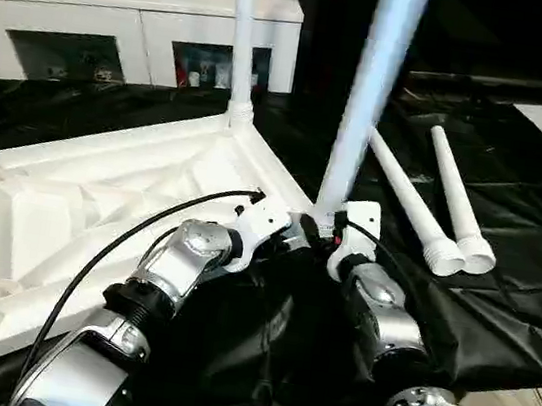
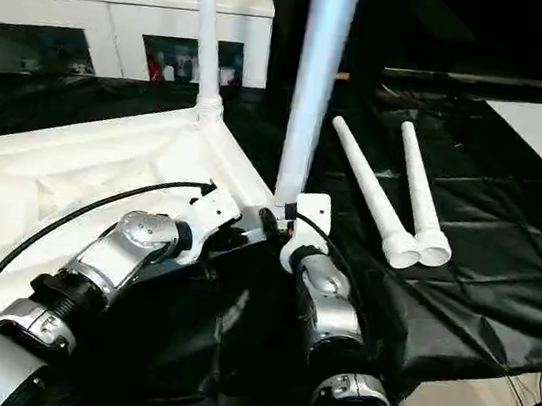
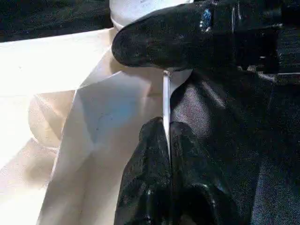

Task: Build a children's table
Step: Rotate leg to tighten

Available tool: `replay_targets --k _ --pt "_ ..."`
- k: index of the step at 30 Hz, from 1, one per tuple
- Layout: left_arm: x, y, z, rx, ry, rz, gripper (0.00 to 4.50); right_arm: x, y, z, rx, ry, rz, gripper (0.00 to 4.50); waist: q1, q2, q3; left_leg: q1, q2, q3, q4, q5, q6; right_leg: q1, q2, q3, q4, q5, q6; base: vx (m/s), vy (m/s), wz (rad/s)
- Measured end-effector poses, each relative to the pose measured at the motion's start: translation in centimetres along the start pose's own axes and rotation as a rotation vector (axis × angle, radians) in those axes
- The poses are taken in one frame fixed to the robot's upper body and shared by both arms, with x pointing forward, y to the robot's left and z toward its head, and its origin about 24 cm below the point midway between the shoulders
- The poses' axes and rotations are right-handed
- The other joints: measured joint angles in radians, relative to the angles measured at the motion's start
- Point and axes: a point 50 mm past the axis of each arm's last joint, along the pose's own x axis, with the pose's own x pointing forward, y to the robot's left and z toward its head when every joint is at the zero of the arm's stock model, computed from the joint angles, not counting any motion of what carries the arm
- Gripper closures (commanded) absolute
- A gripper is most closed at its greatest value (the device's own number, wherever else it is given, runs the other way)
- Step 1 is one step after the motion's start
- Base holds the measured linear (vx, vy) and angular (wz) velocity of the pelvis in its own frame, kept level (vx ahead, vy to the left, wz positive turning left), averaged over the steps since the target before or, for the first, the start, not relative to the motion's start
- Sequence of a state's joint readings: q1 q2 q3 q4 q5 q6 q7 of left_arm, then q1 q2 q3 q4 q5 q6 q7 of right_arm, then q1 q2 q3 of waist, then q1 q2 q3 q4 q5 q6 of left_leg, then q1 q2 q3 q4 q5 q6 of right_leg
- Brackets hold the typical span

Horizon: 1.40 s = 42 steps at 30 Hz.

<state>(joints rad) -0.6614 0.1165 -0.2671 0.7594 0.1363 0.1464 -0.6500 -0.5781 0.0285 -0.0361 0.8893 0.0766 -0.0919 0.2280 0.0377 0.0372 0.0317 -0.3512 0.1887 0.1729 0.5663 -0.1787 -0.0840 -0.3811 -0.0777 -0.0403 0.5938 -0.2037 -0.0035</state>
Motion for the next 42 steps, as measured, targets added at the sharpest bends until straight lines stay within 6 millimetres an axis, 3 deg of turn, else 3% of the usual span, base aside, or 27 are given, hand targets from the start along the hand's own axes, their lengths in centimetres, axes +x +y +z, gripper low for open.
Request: replay_targets --k 3,9,13,18,26,42 --pt "-0.2 0.2 -0.1 0.016 -0.007 -0.006 4.5 0.0 0.2 0.1 -0.036 -0.008 0.01 0.54 0.0 0.0 0.001 -0.001 0.0 0.0 -0.004 0.0 0.0 -0.002 0.0 -0.001 -0.001 0.0 0.0 0.0 0.0 0.0" --pt "-1.3 0.5 -0.4 0.044 -0.037 -0.061 4.5 -1.2 -1.3 0.3 -0.181 -0.001 0.168 0.54 0.004 0.002 0.002 -0.002 0.001 0.0 -0.011 0.0 0.0 -0.004 0.0 -0.003 0.001 0.006 0.005 0.0 0.0 0.0" --pt "-2.5 0.7 -0.8 0.072 -0.06 -0.125 4.5 -3.0 -3.1 0.6 -0.292 0.012 0.349 0.54 0.015 0.008 0.002 -0.009 0.004 0.0 -0.013 0.0 0.0 -0.006 0.001 -0.006 0.003 0.008 0.004 0.015 -0.003 0.0" --pt "-3.4 1.1 -0.6 0.103 -0.072 -0.165 4.5 -4.1 -4.4 1.5 -0.356 0.025 0.455 0.54 0.021 0.014 0.0 -0.024 0.005 0.0 -0.005 0.01 0.015 -0.022 0.002 -0.006 0.004 0.006 0.005 0.022 -0.003 0.0" --pt "-4.6 1.0 -1.4 0.122 -0.071 -0.245 4.5 -4.7 -4.3 2.0 -0.371 0.026 0.58 0.54 0.021 0.013 0.001 -0.028 0.005 0.001 0.0 0.008 0.017 -0.023 0.001 -0.006 0.004 0.006 0.005 0.0 0.0 0.0" --pt "-5.2 0.8 -1.5 0.123 -0.068 -0.276 4.5 -4.3 -4.3 2.6 -0.381 0.026 0.606 0.54 0.021 0.012 0.002 -0.029 0.005 0.001 0.001 0.008 0.017 -0.024 0.001 -0.006 0.005 0.006 0.005 0.0 0.0 0.0"
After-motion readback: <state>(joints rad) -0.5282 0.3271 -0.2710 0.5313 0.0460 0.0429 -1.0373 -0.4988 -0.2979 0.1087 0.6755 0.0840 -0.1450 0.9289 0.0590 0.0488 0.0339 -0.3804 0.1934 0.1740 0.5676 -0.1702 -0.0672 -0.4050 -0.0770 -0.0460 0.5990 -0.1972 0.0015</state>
